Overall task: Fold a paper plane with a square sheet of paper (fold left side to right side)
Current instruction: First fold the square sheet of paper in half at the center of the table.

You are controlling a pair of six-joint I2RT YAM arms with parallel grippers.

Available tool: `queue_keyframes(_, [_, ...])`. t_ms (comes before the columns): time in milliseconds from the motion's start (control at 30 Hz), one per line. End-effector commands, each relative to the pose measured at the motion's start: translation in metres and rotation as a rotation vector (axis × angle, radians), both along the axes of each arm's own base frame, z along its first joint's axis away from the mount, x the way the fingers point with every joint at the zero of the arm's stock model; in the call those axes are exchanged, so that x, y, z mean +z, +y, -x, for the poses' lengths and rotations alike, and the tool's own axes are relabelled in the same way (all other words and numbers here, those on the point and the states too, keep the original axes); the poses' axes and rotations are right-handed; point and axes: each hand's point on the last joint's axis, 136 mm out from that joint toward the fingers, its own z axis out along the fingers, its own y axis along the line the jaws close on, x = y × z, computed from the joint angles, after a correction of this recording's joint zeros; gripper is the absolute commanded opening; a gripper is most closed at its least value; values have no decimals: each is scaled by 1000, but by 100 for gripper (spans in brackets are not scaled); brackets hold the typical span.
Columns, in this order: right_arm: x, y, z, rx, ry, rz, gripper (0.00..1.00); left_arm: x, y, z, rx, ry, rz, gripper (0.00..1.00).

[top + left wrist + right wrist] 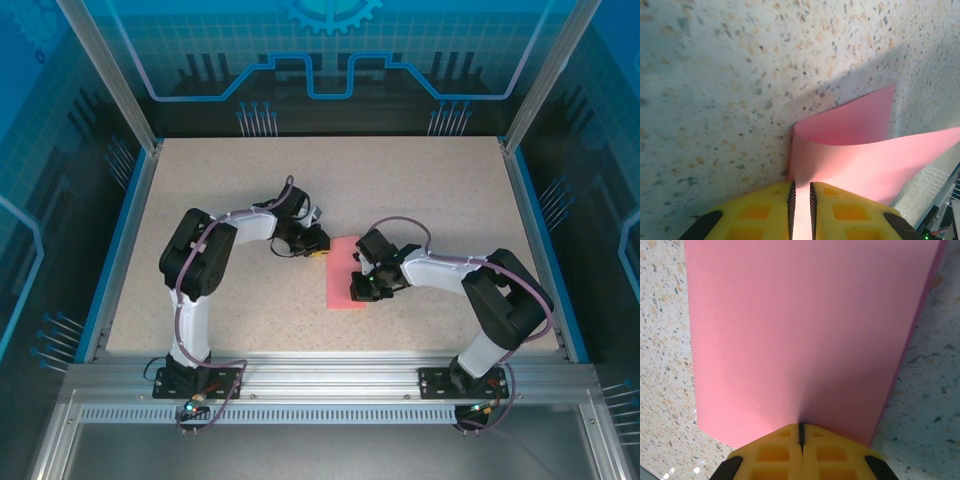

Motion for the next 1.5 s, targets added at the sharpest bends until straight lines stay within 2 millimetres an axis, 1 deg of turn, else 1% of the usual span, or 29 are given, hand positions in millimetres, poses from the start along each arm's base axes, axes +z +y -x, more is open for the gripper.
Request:
queue_keyframes(0, [-31,-46,35,-16,132,196,2,18,3,-4,-12,-64,0,19])
queue_keyframes(167, [-31,-46,35,-18,132,196,2,41,1,6,-26,-128,53,19])
queue_keyframes(233, [-31,-46,35,-18,132,196,2,45,-3,11,-37,-139,75,19])
queue_keyframes(300, [-32,-46,35,-18,133,198,2,46,-11,17,-58,-143,95,20])
queue_keyframes(367, [-32,-46,35,-19,134,199,2,41,-19,21,-76,-131,95,20])
queue_keyframes(433, [-33,-46,36,-19,137,197,2,32,-27,22,-87,-107,93,20])
queue_keyframes(567, [-32,-45,35,-18,137,198,2,22,-37,17,-88,-89,108,20])
queue_keyframes(667, [-32,-45,35,-18,138,198,2,17,-40,12,-91,-88,102,19])
queue_keyframes(733, [-32,-46,35,-17,139,201,2,13,-39,9,-94,-99,85,19])
queue_keyframes(833, [-32,-47,37,-17,141,205,2,7,-33,3,-94,-125,39,19])
queue_keyframes(1033, [-33,-50,40,-15,148,214,2,-8,-27,-4,-78,-117,1,19])
queue_keyframes(1133, [-34,-52,42,-14,152,217,2,-13,-22,-9,-65,-121,-19,19])
queue_keyframes(1300, [-35,-54,45,-13,156,222,2,-14,-13,-19,-42,-131,-36,19])
queue_keyframes(1467, [-37,-54,47,-12,164,219,2,-10,-8,-31,-24,-145,-39,19])
